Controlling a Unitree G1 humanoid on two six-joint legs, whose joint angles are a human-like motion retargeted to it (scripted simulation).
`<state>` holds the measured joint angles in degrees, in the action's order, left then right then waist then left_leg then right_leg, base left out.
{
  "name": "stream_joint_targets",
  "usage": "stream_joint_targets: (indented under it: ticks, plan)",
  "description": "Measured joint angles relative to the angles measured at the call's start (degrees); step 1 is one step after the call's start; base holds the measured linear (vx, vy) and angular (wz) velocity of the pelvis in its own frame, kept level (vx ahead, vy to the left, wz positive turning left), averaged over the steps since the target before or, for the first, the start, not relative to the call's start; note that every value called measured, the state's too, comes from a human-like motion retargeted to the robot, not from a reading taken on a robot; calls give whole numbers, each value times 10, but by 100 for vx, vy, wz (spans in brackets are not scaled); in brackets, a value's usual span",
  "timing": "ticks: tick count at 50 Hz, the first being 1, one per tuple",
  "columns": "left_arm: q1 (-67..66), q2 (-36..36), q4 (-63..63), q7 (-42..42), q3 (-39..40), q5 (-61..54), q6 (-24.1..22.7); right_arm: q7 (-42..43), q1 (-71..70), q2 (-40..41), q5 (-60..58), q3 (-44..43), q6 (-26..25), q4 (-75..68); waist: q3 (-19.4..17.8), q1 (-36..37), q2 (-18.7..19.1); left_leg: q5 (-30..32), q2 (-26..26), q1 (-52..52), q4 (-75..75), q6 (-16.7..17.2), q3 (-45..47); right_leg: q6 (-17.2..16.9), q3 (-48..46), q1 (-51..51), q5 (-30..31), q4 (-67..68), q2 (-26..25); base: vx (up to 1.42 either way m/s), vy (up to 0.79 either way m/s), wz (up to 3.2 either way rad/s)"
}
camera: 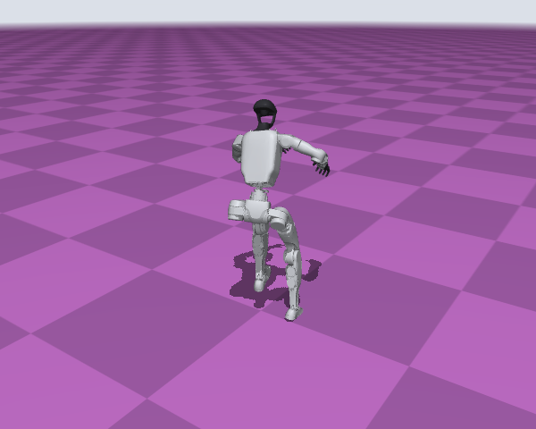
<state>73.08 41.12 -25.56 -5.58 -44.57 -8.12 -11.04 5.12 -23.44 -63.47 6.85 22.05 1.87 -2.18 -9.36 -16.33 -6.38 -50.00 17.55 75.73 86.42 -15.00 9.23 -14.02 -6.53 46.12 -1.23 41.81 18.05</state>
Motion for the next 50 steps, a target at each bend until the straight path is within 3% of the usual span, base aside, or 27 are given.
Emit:
stream_joint_targets:
  ticks: [6, 9, 15, 17, 20, 27, 30, 35, 41, 50]
  plan:
    - [-10, 36, 64, -46, 29, -19, -30, 47, 26, -14, -21, -70, 29, 56, -26, -13, 7, 0, -19, 24, 35, 0, 14, 14, 7, 5, -74, 20, -5, 0, 1, -7]
    - [-45, 43, 108, -77, 48, -11, -45, 88, 58, 7, -47, -105, 47, 79, -8, -40, 25, 0, -8, 46, 28, 0, -1, 18, -14, 28, -81, 31, 1, 8, 1, 35]
    - [-129, 61, 168, -132, 120, 30, -71, 182, 69, 56, -115, -137, 86, 95, -11, -53, 35, 0, -23, 32, -10, 0, -7, 5, 0, 35, -51, 23, -18, 7, 3, -45]
    - [-149, 66, 175, -147, 153, 45, -77, 218, 55, 62, -142, -145, 98, 92, -54, -26, 17, 0, -51, -13, -20, 0, 8, -5, 35, -1, -28, 12, -41, 4, 6, -147]
    - [-207, 60, 192, -164, 184, 78, -85, 281, 72, 98, -194, -162, 115, 98, -58, -25, 16, 0, -64, -41, -45, 0, 4, -10, 36, -18, 6, 14, -63, 11, 0, -86]
    - [-356, -6, 203, -182, 222, 143, -94, 433, 151, 177, -314, -225, 137, 123, -61, 0, 18, 0, -114, -134, -115, 0, 1, -10, 42, -73, 65, -5, -129, 13, -2, -103]
    - [-416, -46, 193, -171, 223, 155, -95, 474, 151, 205, -345, -218, 139, 105, -64, 19, 20, 0, -133, -192, -162, 0, 11, -10, 42, -104, 58, -10, -142, 13, 3, -126]
    - [-496, -94, 160, -142, 221, 159, -97, 502, 99, 238, -372, -152, 142, 32, -82, 52, 16, 0, -146, -327, -260, 13, 47, -9, 26, -172, -48, 20, -112, 14, 6, -134]
    - [-548, -118, 126, -129, 216, 154, -105, 487, 16, 277, -380, -65, 149, -66, -88, 81, 25, 57, -159, -463, -397, 65, 68, 47, -62, -229, -185, 76, -68, 13, -6, -123]
    - [-590, -137, 116, -153, 210, 165, -107, 431, -48, 329, -368, 17, 160, -149, -68, 94, 38, 110, -148, -605, -539, 98, 130, 91, -163, -253, -299, 164, 17, 14, -3, -105]
